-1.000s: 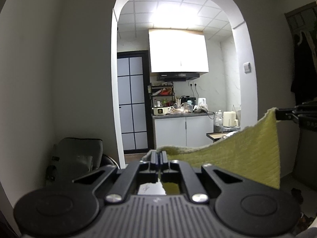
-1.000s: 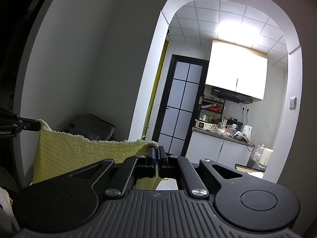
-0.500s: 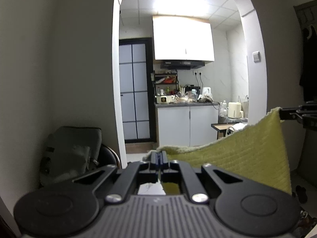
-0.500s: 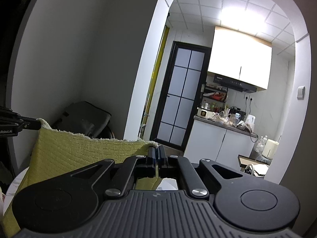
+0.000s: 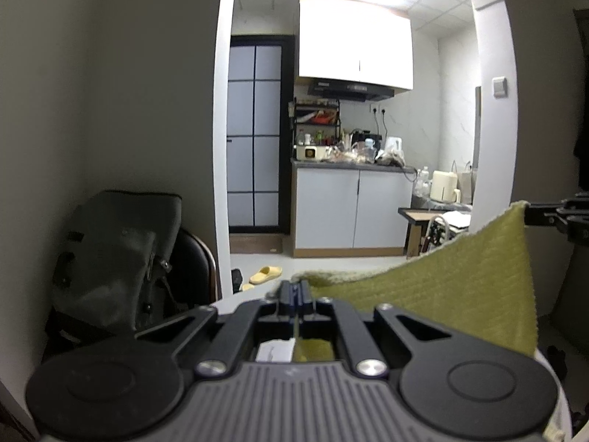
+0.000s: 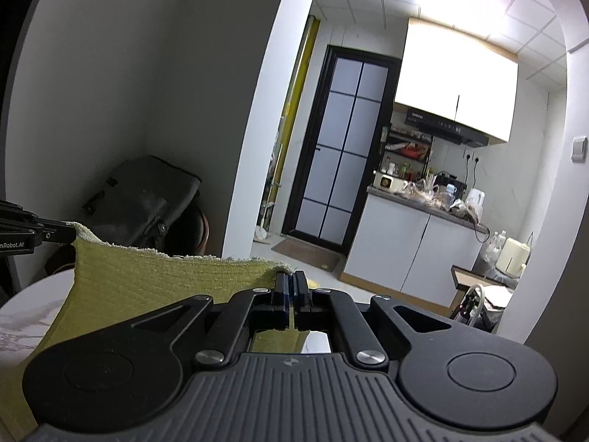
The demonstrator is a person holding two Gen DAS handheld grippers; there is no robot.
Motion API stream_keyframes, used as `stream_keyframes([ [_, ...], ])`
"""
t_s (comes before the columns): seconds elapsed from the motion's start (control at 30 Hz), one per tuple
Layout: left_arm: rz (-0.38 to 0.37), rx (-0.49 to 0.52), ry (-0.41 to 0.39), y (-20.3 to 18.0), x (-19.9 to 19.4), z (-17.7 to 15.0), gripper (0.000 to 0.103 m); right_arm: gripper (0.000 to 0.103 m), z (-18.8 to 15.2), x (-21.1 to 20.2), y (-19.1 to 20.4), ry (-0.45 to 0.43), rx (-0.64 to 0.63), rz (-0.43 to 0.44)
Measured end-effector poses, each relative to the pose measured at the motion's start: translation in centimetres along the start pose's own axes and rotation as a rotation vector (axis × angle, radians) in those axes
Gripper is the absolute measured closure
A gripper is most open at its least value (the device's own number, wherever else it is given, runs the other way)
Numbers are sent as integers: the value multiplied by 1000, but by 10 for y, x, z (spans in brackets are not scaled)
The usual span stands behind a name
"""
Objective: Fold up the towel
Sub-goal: 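Lift the towel off the table with both tools, shaking it out, then lower the towel flat onto the table with both tools and open them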
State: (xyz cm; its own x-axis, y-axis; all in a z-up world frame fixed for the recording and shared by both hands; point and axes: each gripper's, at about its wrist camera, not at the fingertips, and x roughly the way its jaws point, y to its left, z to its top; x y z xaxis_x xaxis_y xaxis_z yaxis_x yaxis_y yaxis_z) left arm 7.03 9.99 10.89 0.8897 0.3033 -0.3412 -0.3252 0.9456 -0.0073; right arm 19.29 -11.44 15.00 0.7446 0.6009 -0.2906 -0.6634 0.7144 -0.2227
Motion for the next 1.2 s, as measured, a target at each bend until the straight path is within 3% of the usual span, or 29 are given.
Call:
stream_keyframes([
  [0.93, 66, -5, 164, 14, 102, -34, 99, 100, -67, 130, -12, 154, 67, 48],
  [1.0, 74, -8, 171, 15, 108, -35, 94, 100, -70, 136, -11, 161, 68, 51],
  [1.07, 81, -10, 179, 16, 113, -36, 82, 100, -70, 140, -10, 166, 65, 53],
  [1.13, 89, -12, 186, 17, 119, -36, 61, 100, -71, 143, -9, 175, 60, 56],
  [1.2, 91, -14, 193, 18, 123, -37, 54, 100, -72, 148, -8, 188, 57, 56],
])
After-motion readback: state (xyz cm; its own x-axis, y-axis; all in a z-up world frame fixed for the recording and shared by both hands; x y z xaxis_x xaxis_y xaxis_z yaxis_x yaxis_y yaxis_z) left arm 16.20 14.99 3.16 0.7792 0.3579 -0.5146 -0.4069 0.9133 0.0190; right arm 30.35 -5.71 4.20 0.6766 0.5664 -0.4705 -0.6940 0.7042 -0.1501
